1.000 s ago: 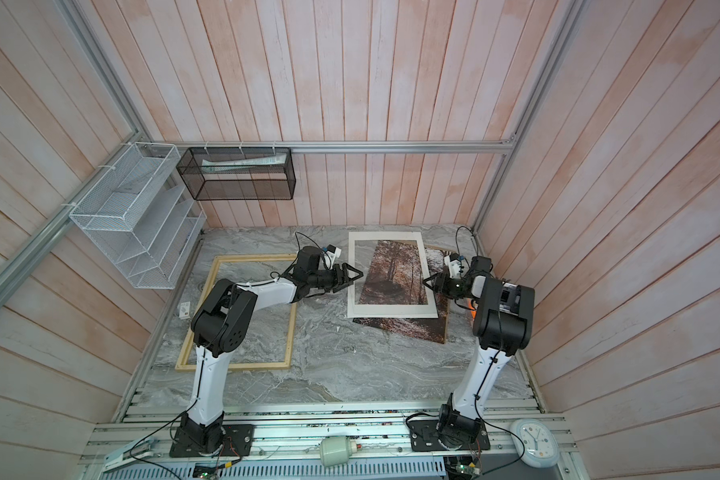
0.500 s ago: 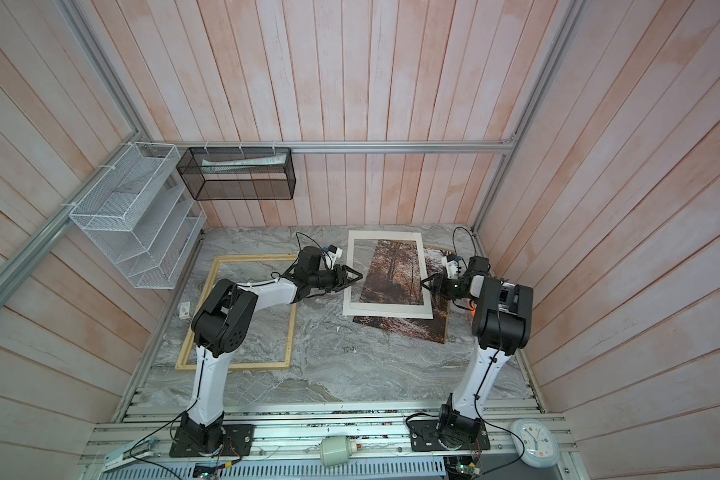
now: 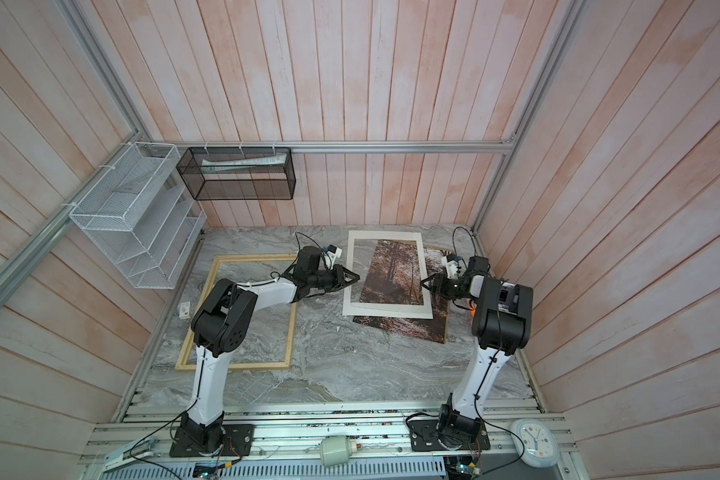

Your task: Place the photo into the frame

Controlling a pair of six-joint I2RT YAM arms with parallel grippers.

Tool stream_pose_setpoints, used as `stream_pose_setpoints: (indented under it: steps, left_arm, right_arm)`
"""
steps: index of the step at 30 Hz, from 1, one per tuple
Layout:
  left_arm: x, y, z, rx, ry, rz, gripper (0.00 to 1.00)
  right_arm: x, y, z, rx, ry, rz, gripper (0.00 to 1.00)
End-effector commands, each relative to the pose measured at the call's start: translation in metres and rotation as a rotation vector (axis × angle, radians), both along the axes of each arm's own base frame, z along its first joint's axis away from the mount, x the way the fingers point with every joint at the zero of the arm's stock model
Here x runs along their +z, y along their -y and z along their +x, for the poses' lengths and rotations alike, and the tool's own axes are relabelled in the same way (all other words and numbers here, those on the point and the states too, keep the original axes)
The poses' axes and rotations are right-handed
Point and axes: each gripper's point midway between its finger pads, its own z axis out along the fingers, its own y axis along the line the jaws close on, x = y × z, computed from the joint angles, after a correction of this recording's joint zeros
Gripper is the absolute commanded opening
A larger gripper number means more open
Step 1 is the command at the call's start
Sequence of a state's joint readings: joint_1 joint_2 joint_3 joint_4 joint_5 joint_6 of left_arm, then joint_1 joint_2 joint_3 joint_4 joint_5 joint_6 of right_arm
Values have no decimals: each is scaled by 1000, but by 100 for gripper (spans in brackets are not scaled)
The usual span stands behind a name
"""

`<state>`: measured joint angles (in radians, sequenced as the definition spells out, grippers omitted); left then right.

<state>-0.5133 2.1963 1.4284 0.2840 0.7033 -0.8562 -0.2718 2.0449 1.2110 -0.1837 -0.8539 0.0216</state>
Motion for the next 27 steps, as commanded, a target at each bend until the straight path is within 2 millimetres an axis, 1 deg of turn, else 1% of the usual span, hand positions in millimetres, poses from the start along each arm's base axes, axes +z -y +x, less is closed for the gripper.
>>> stream_pose_setpoints:
  steps: [1,3,9,15,18,21,27]
  left_arm:
    - [2,3,2,-23,24,-15,14]
    - [2,2,3,-23,24,-17,9]
    - [6,2,4,-27,32,-23,1]
    - [22,3,0,-54,73,-51,0]
    - [35,5,-4,-81,96,-87,0]
    - [54,7,-8,-119,136,-132,0]
    - [93,6,-14,-163,210,-181,0]
  right_arm:
    - [-20,-6,-14,3,-85,-7,56]
    - [-19,-5,-14,0,-84,-8,56]
    - [-19,0,-13,-20,-85,-11,56]
    - [-15,12,-11,-67,-71,-10,56]
    - [-8,18,-7,-99,-46,12,57]
    - [-1,22,-2,-126,-25,5,57]
    - [19,33,9,-210,32,-13,60]
